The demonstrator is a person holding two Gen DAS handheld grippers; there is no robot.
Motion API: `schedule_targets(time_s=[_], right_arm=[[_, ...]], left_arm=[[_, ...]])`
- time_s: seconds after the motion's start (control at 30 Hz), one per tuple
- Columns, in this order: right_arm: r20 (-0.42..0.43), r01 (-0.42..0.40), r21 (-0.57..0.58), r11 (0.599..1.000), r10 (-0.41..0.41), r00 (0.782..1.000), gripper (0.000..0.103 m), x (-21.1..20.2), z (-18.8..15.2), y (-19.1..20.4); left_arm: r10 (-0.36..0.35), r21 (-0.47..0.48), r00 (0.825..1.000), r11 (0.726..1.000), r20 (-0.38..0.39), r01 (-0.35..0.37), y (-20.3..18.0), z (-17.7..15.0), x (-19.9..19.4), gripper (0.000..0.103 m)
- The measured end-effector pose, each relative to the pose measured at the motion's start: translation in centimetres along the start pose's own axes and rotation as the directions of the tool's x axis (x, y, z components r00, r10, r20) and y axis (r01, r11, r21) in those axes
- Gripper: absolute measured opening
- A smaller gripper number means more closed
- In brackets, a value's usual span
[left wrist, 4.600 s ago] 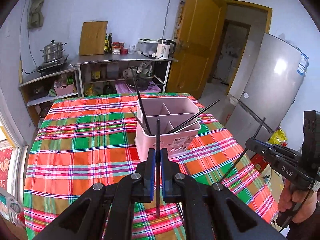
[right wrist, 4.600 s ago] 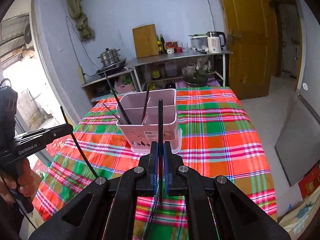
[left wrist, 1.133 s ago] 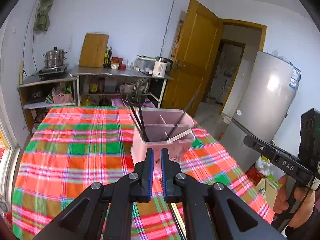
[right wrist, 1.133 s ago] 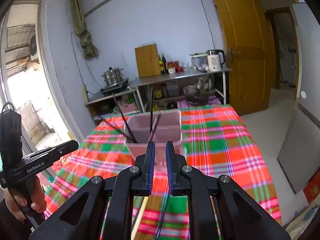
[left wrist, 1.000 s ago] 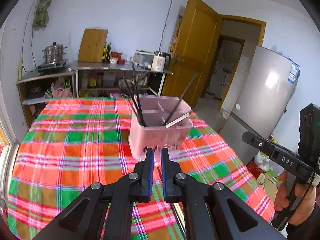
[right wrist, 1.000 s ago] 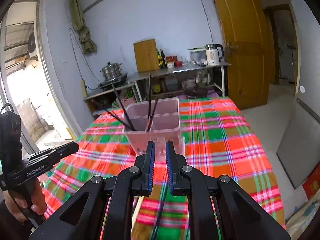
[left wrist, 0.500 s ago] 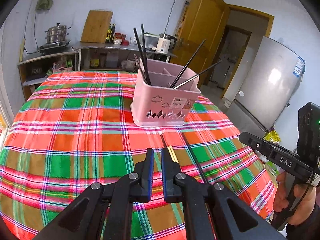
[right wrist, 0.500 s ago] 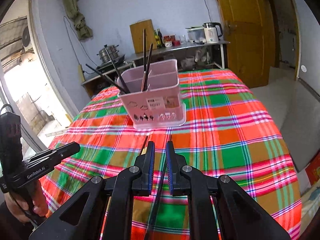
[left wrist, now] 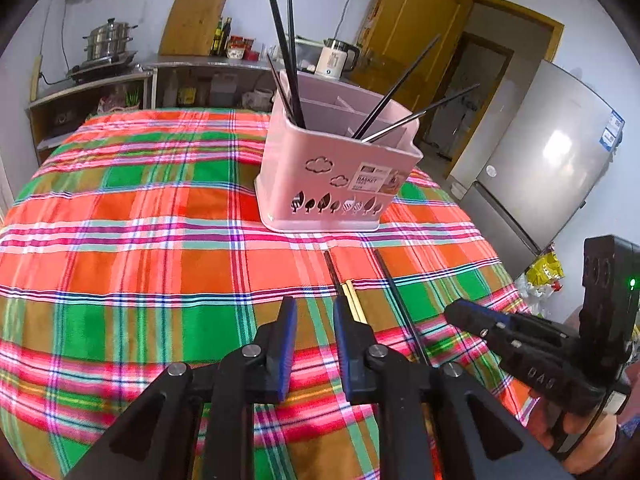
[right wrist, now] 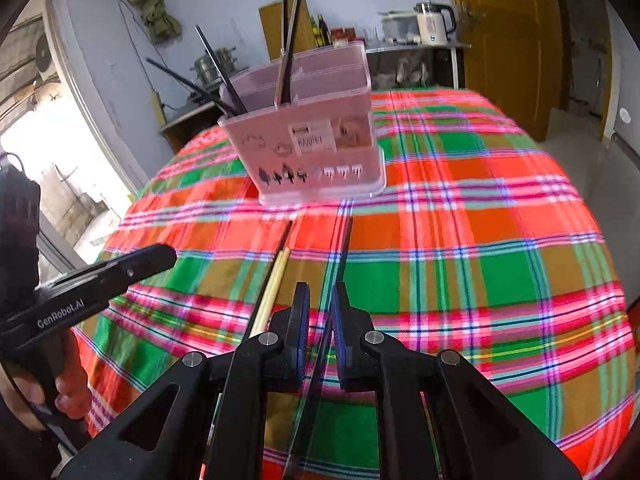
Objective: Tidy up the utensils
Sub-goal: 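Close the left tool on a black chopstick while the right tool grasps another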
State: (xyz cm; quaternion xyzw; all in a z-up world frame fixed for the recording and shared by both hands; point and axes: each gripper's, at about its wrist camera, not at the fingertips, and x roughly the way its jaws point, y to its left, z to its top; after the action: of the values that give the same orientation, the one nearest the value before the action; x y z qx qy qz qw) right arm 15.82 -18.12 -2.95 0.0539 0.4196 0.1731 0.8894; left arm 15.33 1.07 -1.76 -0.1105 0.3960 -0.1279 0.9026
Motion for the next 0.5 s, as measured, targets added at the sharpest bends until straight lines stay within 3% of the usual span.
schedule_targets(time_s=[0.5], right_arm=[[-0.098, 0.01, 0.009, 1.0, -0.009, 0.995, 0.011, 3.3, -1.1, -1.0]], left_arm=[[0.015, 0.001, 0.996, 1.0, -0.091, -0.015, -1.2, 3.2, 7.7, 0.024]])
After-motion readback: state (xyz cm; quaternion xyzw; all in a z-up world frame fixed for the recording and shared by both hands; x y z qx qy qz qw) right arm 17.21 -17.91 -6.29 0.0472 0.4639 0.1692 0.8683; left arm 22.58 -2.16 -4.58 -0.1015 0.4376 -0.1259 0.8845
